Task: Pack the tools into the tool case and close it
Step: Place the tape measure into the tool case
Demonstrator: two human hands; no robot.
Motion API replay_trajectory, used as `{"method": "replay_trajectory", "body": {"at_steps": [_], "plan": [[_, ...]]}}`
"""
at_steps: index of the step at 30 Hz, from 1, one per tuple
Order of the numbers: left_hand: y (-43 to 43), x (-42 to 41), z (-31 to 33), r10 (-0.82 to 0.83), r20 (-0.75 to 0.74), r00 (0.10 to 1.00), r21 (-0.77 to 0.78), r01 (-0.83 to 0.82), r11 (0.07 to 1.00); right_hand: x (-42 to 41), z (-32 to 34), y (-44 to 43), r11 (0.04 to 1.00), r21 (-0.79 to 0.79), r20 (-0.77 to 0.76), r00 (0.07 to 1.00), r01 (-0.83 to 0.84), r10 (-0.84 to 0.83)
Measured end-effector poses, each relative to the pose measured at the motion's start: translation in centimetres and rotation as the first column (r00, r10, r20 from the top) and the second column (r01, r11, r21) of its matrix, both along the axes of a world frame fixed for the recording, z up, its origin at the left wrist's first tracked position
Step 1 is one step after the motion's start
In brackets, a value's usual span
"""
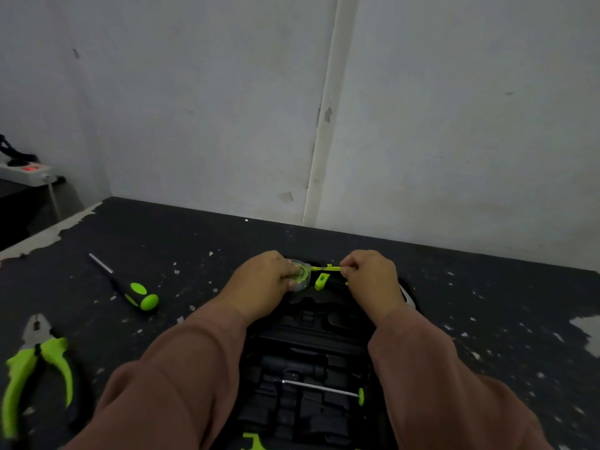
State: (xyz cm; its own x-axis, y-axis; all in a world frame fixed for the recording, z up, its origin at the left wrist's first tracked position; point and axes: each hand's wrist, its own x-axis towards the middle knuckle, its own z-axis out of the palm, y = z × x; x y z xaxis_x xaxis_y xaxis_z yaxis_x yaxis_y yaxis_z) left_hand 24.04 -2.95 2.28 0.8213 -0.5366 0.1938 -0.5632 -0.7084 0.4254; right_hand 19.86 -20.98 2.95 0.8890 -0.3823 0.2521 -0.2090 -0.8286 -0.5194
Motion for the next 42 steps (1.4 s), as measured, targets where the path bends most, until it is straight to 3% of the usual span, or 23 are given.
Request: {"method": "replay_trajectory", "body": {"at_steps": [11,17,20,25,34,38,42], "plan": [[-0.4,-0.2,-0.1,0.03,0.006,1.0,0.023,-0.03,0.999,-0.3,1.0,-0.5,0.992,-0.121,-0.219,0.976,-0.043,0.015],[-0.2,-0.2,-0.3,0.035,-0.002,0.999,-0.008,-0.035,0.999,-0.5,0.9,-0.8,0.989,-0.149,-0.208,0.977,0.02,-0.052],[-0.1,-0.2,-0.4,0.024,-0.006,1.0,-0.014,-0.024,1.0,-0.3,1.0,-0.6,0.971,-0.241,-0.302,0.95,0.003,-0.078],[0.0,-0.4,-0.7,0.021,-0.042,0.999,0.01,-0.021,1.0,-1.0,0.4,-0.2,0.895,-0.445,-0.2,0.969,0.04,-0.143],[1.3,-1.3,-0.1,-0.087,-0.164,0.983,0.017,0.091,0.996,-1.9,0.7,1.2,0.94,-0.336,-0.37,0.926,-0.061,-0.072],[3.5,-3.8,0.8,-0.027,-0.144,0.989,-0.056,0.019,0.998,-3.5,2.5,2.1,0.957,-0.263,-0.433,0.902,-0.122,-0.004],[6.8,-6.5,1.1,0.14,-0.148,0.979,-0.16,-0.163,0.973,-5.2,3.7,5.1,0.955,-0.23,-0.358,0.929,-0.186,0.094]]}}
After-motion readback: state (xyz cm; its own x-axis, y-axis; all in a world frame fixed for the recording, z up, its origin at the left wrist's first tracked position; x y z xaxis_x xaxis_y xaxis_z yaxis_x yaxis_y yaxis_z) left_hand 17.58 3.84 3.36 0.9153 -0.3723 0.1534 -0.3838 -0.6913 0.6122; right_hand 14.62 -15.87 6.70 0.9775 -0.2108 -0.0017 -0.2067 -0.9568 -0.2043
